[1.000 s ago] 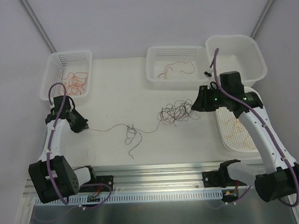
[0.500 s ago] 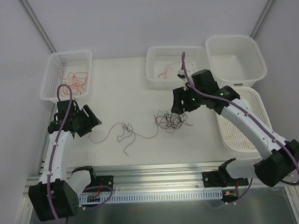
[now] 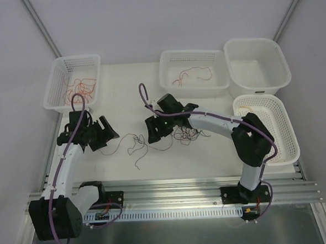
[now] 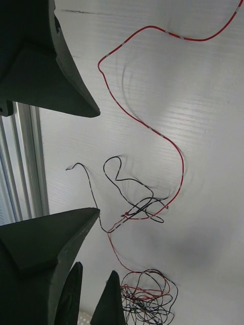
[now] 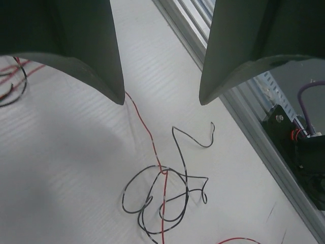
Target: Untangle the cables
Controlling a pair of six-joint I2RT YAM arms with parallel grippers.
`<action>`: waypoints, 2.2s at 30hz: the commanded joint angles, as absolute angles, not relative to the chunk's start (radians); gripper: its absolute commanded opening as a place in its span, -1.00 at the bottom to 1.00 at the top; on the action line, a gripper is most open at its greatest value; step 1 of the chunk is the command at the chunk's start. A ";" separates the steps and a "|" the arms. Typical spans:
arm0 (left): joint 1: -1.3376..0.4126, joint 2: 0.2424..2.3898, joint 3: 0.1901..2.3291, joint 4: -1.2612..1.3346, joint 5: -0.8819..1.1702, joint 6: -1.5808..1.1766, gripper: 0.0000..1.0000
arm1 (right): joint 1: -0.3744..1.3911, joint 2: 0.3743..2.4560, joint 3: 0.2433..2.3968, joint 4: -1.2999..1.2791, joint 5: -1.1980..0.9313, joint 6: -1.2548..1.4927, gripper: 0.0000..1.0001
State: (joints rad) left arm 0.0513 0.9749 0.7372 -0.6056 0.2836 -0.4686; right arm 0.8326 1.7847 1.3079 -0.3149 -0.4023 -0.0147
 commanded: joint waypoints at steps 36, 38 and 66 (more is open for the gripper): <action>0.017 1.413 0.681 -0.383 0.298 -0.609 0.15 | 0.847 1.506 1.704 -0.550 -0.503 -0.181 -0.99; 0.006 1.364 0.686 -0.379 0.324 -0.597 0.15 | 0.836 1.499 1.713 -0.571 -0.512 -0.192 -0.99; -0.342 0.966 0.732 -0.120 0.703 0.018 0.59 | 0.804 1.390 1.588 -0.680 -0.548 -0.299 -0.99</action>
